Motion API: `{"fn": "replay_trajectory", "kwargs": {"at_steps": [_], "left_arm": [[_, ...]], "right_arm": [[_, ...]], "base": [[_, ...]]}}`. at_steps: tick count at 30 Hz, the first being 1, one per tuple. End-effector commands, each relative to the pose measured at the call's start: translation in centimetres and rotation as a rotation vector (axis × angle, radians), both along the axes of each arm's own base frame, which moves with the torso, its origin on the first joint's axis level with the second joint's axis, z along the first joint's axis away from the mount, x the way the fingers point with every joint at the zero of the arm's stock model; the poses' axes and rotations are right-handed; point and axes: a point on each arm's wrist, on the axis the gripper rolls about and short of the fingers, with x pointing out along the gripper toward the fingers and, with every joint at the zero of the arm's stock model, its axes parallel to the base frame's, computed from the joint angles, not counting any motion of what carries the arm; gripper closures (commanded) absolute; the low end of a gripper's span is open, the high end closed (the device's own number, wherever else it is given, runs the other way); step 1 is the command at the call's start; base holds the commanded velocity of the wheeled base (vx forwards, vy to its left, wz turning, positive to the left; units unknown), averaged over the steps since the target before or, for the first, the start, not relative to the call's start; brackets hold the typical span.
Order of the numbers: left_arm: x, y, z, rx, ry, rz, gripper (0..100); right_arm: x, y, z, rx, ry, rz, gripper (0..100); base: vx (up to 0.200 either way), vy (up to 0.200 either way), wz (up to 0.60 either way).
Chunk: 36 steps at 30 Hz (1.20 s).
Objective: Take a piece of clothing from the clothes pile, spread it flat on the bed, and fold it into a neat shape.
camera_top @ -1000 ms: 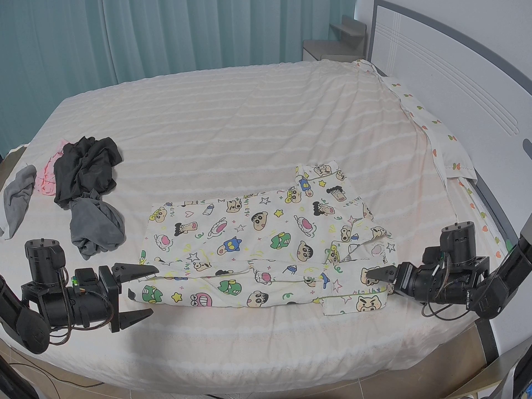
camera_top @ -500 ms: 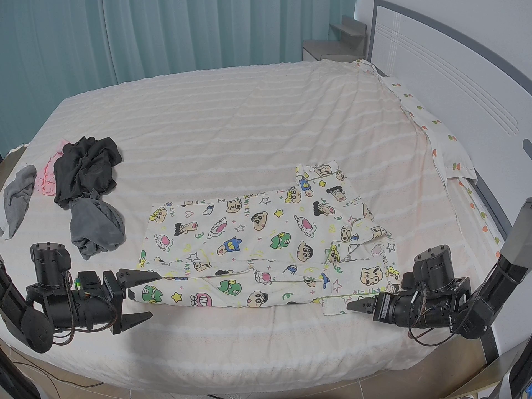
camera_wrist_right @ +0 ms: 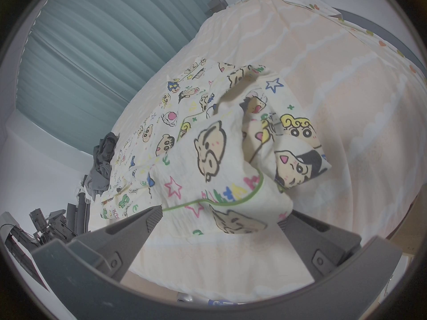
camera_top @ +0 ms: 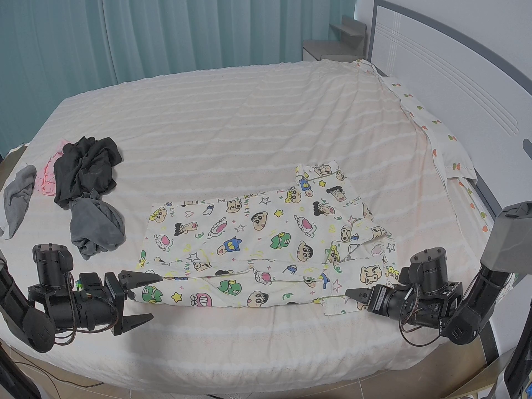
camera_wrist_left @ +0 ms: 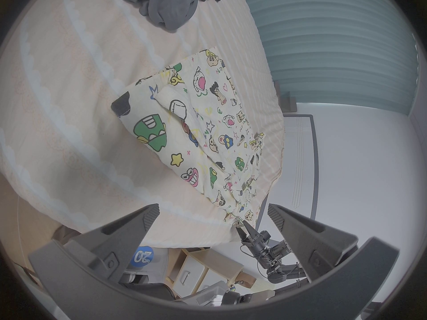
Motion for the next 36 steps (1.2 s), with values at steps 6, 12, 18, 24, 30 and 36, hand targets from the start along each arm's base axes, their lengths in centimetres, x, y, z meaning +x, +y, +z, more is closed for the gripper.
{"fn": "replay_trajectory", "kwargs": {"at_steps": [6, 12, 18, 24, 30, 36], "left_arm": [[0.11, 0.03, -0.20, 0.001, 0.008, 0.001, 0], [0.07, 0.00, -0.23, 0.001, 0.010, 0.000, 0], [0.13, 0.00, -0.26, 0.001, 0.010, 0.000, 0], [0.19, 0.03, -0.34, 0.001, 0.015, 0.003, 0], [0.20, 0.03, -0.33, 0.002, 0.013, 0.003, 0], [0.21, 0.03, -0.36, 0.001, 0.015, 0.003, 0]], "right_arm": [[-0.30, 0.31, -0.87, -0.032, 0.024, -0.001, 0], [-0.10, 0.52, -0.88, -0.030, 0.003, -0.009, 0], [0.01, 0.52, -0.88, -0.025, -0.006, -0.012, 100], [-0.03, 0.45, -1.09, -0.030, 0.002, -0.013, 100], [-0.07, 0.44, -1.07, -0.030, 0.002, -0.013, 100], [-0.16, 0.41, -0.23, -0.009, -0.021, -0.010, 100]], "base": [[0.000, 0.000, 0.00], [0.000, 0.000, 0.00], [0.000, 0.000, 0.00], [0.000, 0.000, 0.00], [0.000, 0.000, 0.00], [0.000, 0.000, 0.00]]}}
